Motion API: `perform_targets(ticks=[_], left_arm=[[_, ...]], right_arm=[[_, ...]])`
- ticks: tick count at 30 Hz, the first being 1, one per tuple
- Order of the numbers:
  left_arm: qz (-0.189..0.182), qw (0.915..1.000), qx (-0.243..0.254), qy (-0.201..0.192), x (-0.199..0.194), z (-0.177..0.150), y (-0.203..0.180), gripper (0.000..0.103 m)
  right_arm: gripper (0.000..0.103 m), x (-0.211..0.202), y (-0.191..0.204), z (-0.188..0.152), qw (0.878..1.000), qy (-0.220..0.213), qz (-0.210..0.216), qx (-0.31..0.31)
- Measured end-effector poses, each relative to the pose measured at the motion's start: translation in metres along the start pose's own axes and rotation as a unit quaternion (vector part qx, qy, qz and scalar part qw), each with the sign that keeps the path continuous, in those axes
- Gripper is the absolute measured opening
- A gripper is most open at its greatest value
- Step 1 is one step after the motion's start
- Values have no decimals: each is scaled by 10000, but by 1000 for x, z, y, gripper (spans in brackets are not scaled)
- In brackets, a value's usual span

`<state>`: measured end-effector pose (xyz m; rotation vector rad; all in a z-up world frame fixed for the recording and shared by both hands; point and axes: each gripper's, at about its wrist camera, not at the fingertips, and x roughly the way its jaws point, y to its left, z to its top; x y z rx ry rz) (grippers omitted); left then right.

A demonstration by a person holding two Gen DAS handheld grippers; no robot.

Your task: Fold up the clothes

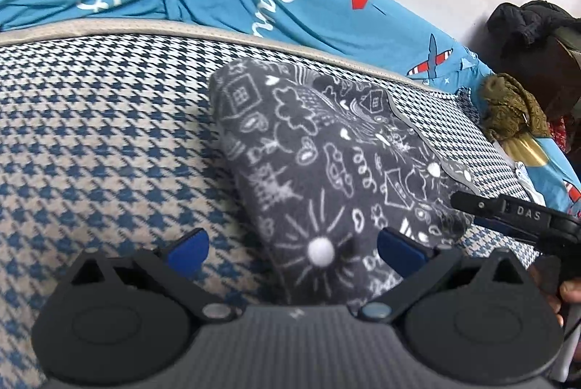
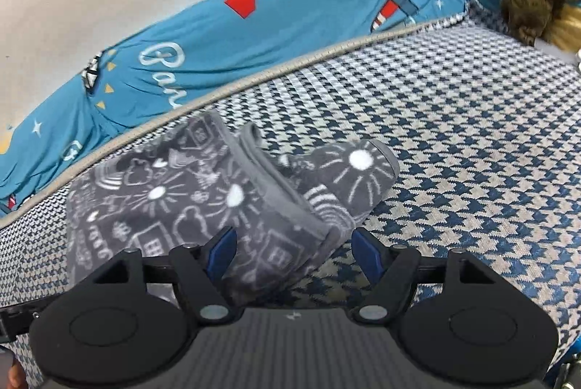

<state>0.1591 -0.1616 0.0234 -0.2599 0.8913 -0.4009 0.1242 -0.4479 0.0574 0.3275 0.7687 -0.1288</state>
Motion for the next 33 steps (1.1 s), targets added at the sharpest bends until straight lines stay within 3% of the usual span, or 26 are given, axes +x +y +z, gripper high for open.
perform_targets(ticks=[4,8,19,24,28,33], left_arm=[[-78,9999,-5,101,15,8,0,103],[-133,9998,-11,154,27,15,0,103],[-228,9995,6,215,57,27,-5,103],[-267,9995,-55,186,66,29,-8,103],[-247,9997,-50,59,69,29,-13,100],[-114,9997,39,-230,62,26,-22,82]], right_arm=[[71,13,-10,4,9997,171,70,175],[85,23,-15,7,9995,226,54,225],[89,59,-20,14,9975,239,411,527],[79,61,-13,11,9986,39,408,322],[59,57,-7,11,9989,-134,441,85],[43,53,-3,14,9982,-306,516,-95]])
